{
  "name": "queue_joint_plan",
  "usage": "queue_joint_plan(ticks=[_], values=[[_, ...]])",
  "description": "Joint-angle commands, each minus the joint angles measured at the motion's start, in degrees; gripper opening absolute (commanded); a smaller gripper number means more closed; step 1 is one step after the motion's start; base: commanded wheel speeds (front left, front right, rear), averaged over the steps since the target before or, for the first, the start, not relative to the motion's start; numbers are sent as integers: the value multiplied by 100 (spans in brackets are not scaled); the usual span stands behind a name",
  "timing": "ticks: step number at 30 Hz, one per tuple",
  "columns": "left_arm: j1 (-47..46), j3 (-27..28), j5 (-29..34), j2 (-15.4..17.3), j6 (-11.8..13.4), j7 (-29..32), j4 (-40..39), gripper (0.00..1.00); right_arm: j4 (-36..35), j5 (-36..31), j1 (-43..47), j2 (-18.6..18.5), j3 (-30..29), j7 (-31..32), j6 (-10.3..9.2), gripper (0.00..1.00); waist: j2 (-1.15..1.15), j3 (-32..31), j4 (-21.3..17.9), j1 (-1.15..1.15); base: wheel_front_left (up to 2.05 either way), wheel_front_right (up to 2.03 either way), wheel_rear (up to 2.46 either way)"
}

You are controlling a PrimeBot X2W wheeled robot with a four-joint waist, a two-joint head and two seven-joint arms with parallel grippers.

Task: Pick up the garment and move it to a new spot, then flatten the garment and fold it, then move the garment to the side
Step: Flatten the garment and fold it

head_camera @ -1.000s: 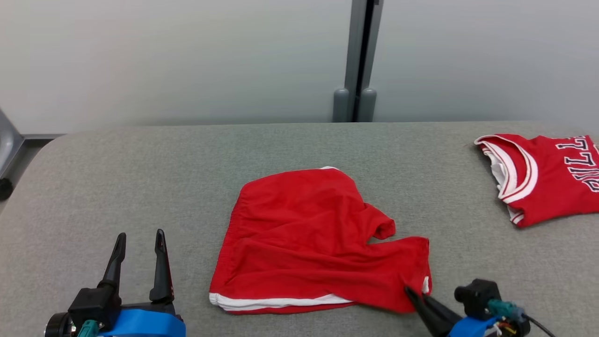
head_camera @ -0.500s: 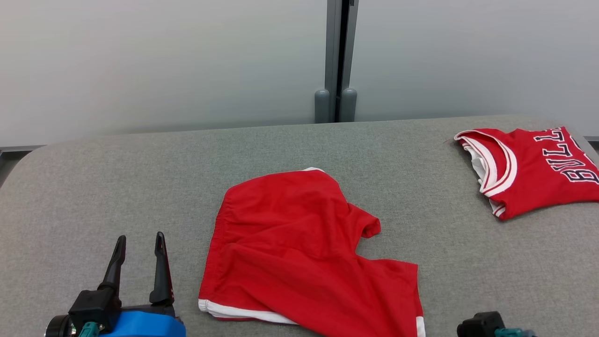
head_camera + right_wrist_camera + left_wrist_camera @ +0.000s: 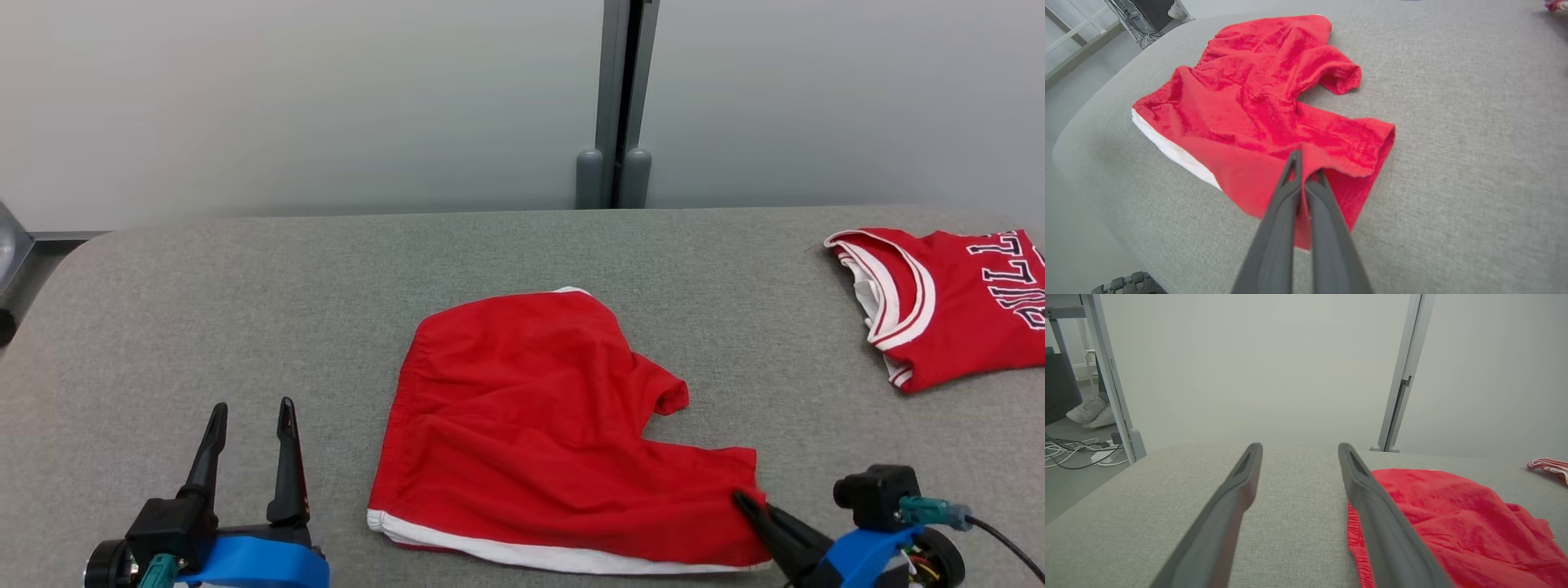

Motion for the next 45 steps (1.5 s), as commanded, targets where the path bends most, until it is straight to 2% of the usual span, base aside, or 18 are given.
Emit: queue_joint_plan(ticks=[1, 11, 19, 20, 21, 22, 28, 34, 38, 45], values=[[-102, 4, 21, -5, -17, -27, 6, 100, 183, -49, -241, 54, -15, -100, 1, 0, 0, 34, 59, 0, 0, 0, 0], [-235, -79, 35, -6, -45, -27, 33, 100, 1801, -56, -1420, 176, 171, -717, 1, 0, 0, 171, 379, 0, 0, 0, 0], [-285, -60, 11, -6, -49, -27, 14, 100, 3103, 6, -2195, 307, 414, -1327, 1, 0, 0, 278, 438, 0, 0, 0, 0], [-293, -58, 10, -6, -44, -27, 15, 100, 3213, 36, -2247, 323, 472, -1389, 1, 32, 0, 285, 432, 0, 0, 0, 0], [-300, -56, 4, -6, -39, -27, 19, 100, 3317, 70, -2300, 334, 516, -1464, 1, 73, 0, 294, 422, 0, 0, 0, 0], [-305, -58, -2, -6, -34, -27, 24, 100, 3406, 111, -2337, 343, 561, -1542, 1, 100, 0, 297, 408, 0, 0, 0, 0], [-269, -55, -8, -6, -10, -27, 27, 100, 3845, 227, -2514, 218, 603, -2097, 1, 100, 0, 284, 240, 0, 0, 0, 0], [-198, 17, 39, -6, 3, -27, 9, 100, 3852, 157, -2552, 43, 301, -2460, 1, 100, 0, 207, 39, 0, 0, 0, 0], [-136, 58, 43, -6, 9, -27, -11, 100, 3408, -89, -2415, 60, -213, -2505, 1, 100, 0, 143, -80, 0, 0, 0, 0], [-4, 100, 97, -5, 0, -27, -18, 100, 2090, -914, -1610, 492, -1126, -2503, 1, 100, 0, -20, -197, 0, 0, 0, 0]])
